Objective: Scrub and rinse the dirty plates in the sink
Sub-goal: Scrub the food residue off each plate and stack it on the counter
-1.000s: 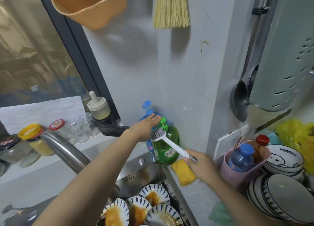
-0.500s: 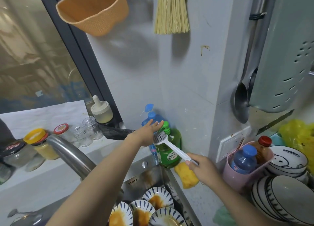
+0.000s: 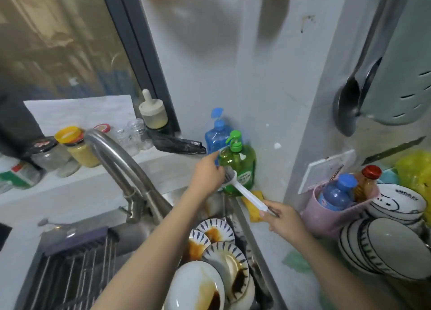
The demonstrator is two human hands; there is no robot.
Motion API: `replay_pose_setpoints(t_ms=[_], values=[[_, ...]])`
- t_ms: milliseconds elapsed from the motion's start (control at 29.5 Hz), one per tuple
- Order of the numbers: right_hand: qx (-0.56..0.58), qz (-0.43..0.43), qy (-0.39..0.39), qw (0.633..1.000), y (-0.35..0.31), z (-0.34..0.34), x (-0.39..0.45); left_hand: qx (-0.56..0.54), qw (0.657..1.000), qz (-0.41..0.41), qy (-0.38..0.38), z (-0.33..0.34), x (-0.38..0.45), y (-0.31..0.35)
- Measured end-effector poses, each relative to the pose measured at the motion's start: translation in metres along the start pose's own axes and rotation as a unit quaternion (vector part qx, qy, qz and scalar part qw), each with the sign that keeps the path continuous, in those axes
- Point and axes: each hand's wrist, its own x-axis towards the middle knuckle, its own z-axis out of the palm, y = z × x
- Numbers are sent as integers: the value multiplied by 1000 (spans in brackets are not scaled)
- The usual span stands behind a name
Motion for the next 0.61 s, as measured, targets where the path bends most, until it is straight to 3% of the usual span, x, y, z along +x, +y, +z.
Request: replay_pose_setpoints(t_ms=[238,509,611], values=[[-64,69,-40,995,35,40,-40,-18,992,-123,-28,48,-88,-86],[-126,106,-93,982,62,102,-66,-38,950,-307,-43,70,-153,-207],[-219,86,-102,967,58,116,-79,-12,933,-351,-77,76,-171,-247]])
